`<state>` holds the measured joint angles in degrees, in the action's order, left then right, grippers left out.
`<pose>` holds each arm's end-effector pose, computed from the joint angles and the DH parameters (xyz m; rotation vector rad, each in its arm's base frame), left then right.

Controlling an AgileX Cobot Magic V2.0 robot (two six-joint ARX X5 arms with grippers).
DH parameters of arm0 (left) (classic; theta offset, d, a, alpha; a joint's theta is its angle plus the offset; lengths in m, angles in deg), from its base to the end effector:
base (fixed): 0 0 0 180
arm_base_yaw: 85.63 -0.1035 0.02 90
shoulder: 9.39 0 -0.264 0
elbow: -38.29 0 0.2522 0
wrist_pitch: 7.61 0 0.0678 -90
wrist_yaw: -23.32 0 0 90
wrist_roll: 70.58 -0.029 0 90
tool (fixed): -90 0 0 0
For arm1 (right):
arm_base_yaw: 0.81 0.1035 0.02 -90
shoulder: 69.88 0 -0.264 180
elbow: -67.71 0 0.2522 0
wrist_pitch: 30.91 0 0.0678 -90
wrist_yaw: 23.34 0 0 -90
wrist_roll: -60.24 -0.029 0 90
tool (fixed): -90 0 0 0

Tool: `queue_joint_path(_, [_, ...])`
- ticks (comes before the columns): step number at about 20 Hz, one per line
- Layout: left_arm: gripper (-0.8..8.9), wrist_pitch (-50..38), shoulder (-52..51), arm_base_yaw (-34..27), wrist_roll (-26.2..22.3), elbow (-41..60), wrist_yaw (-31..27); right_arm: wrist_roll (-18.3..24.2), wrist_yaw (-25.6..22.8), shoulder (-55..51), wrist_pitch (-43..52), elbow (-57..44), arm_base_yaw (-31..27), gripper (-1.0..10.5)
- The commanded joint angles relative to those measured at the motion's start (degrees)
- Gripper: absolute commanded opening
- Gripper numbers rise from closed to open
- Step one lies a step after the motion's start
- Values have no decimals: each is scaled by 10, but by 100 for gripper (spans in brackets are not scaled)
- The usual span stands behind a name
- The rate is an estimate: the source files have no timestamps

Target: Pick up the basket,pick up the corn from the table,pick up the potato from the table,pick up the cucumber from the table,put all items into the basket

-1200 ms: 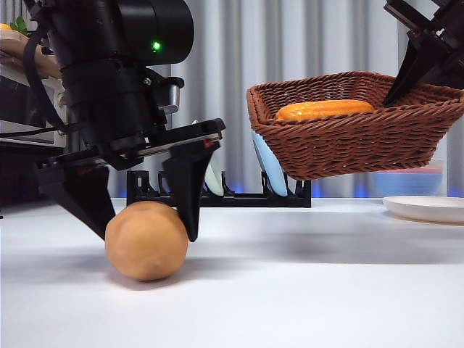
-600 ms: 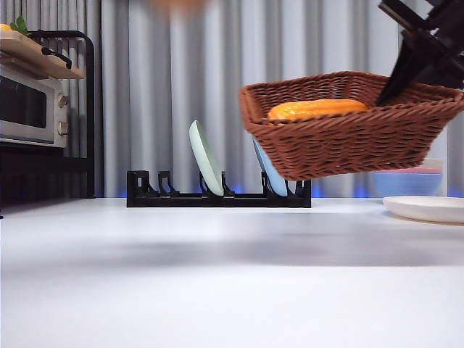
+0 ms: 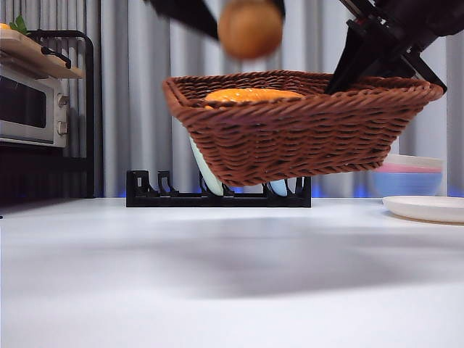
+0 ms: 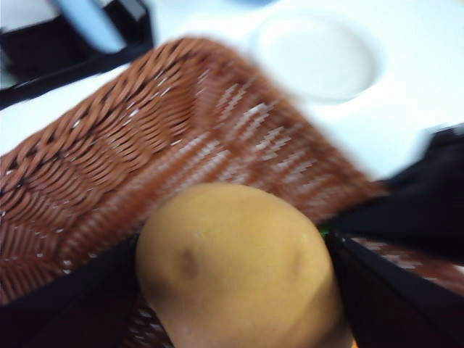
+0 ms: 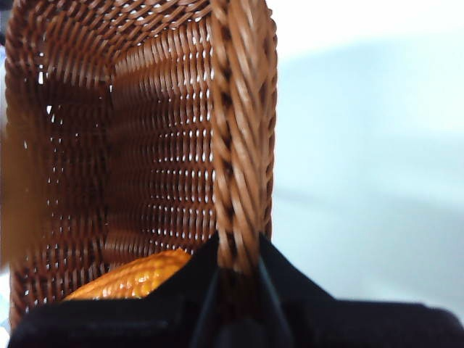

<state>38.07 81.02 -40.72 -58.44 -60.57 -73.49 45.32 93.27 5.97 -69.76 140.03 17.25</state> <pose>0.2491 -0.2434 0.3461 0.0903 0.6575 -0.5726 0.2588 0.0980 0.2808 0.2920 0.8492 0.6411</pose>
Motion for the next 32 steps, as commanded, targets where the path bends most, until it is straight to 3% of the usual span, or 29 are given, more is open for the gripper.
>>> queue_joint_path(1, [24, 3, 25, 0, -34, -1, -21, 0, 4, -1, 6, -2, 1, -3])
queue_joint_path(2, [176, 7, 30, 0, -34, -1, -21, 0, 4, -1, 3, -2, 1, -3])
queue_joint_path(3, [411, 9, 31, 0, -34, -1, -21, 0, 4, -1, 2, -2, 1, -3])
queue_joint_path(4, [581, 7, 31, 0, -34, -1, -20, 0, 4, -1, 2, -2, 1, -3])
queue_joint_path(5, [605, 5, 30, 0, -34, -3, -19, 0, 1, -1, 4, -2, 1, -3])
queue_joint_path(9, [603, 25, 22, 3, -32, -45, -17, -3, -1, 20, 6, -2, 0, -3])
queue_joint_path(13, [602, 53, 22, 8, -35, -110, 29, -9, 1, 60, 8, -2, 0, -3])
queue_joint_path(21, [600, 132, -28, 10, -34, -193, 29, -99, 3, 156, 101, -2, 0, -3])
queue_joint_path(26, [598, 145, -89, 15, -37, -196, 25, -111, 0, 220, 116, -2, 0, 3])
queue_joint_path(27, [598, 147, -96, 15, -43, -196, 23, -111, -2, 221, 113, -2, 0, 35])
queue_joint_path(30, [597, 160, -101, 14, -65, -196, 17, -108, -2, 212, 113, -2, -3, 418])
queue_joint_path(31, [597, 173, -101, 12, -78, -196, -4, -107, -2, 206, 112, -2, -6, 498])
queue_joint_path(32, [597, 185, -99, 7, -89, -196, -39, -105, -2, 196, 110, -2, -11, 507])
